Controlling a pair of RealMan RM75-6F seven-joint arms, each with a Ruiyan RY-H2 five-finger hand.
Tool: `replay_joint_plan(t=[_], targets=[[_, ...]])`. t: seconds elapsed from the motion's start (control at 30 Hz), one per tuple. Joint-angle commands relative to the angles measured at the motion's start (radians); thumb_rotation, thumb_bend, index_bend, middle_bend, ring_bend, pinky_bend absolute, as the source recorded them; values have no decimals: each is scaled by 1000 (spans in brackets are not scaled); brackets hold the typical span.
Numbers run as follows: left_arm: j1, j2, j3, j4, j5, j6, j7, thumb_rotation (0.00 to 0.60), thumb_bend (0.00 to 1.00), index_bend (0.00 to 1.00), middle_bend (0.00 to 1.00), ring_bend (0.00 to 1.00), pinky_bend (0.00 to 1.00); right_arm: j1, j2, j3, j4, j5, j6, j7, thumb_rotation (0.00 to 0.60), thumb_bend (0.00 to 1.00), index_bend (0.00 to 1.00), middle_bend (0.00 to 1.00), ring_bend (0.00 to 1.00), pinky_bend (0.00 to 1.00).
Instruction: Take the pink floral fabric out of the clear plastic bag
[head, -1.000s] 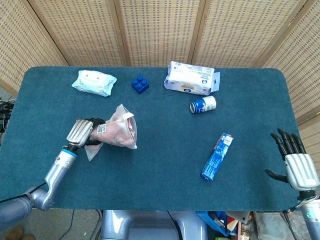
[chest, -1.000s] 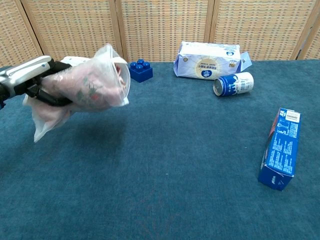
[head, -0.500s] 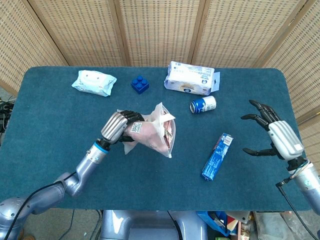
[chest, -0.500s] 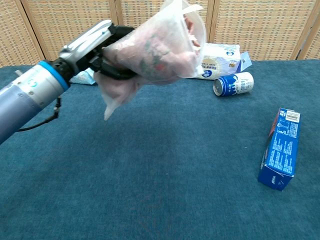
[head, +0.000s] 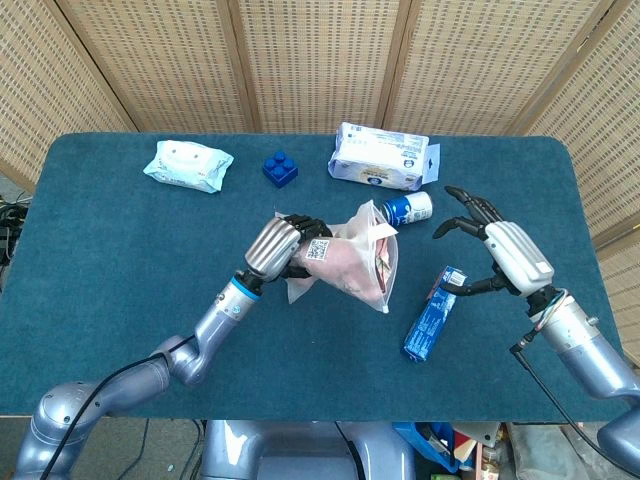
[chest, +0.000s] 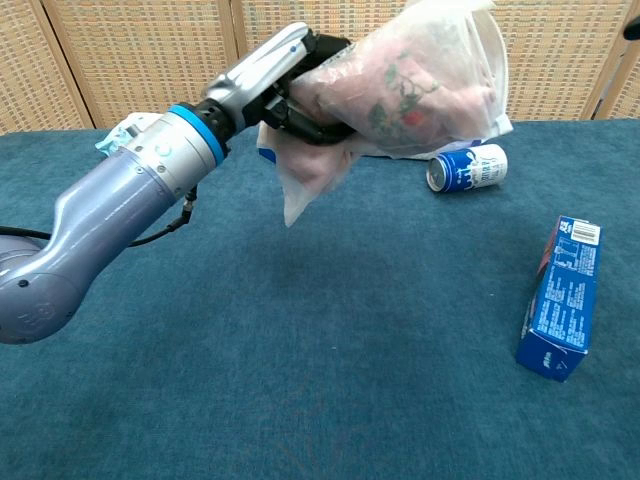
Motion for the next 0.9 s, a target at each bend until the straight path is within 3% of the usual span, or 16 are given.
replay_joint_plan(t=[0.03,0.07,0.1,0.13,0.2,0.63,0.9], targets=[[-11,-16,-10,2,-19,-9,-3,600,413,526,496,454,500,21,-15,15,-14,26,-16,-25,600,0,370,15,0,0],[-14,-23,-16,0,-28,-12,-8,600,413,526,496,454,500,29,-20,18,-18,34,-22,-35,600,0,371,15,0,0],[-65,-34,-62,61,-67,-77,-21,600,413,526,496,454,500,36,-25,21,-20,40,-28,-45,600,0,372,15,0,0],[-92,-45,-78,83,-70,-79,-35,600,413,526,496,454,500,43,-31,22,-20,47,-34,-57,600,0,373,15,0,0],[-44,-64,-39,38,-47,6,-11,600,413,526,496,454,500,56,-43,23,-21,58,-46,-80,600,0,377,15,0,0],[-82,-56,-43,26,-71,-27,-14,600,413,526,496,454,500,120,-150,36,14,120,-75,-168,600,0,396,15,0,0],[-102,-57,-44,11,-76,-26,-2,600,413,526,496,454,500,144,-157,48,-6,140,-92,-188,600,0,397,7,0,0]])
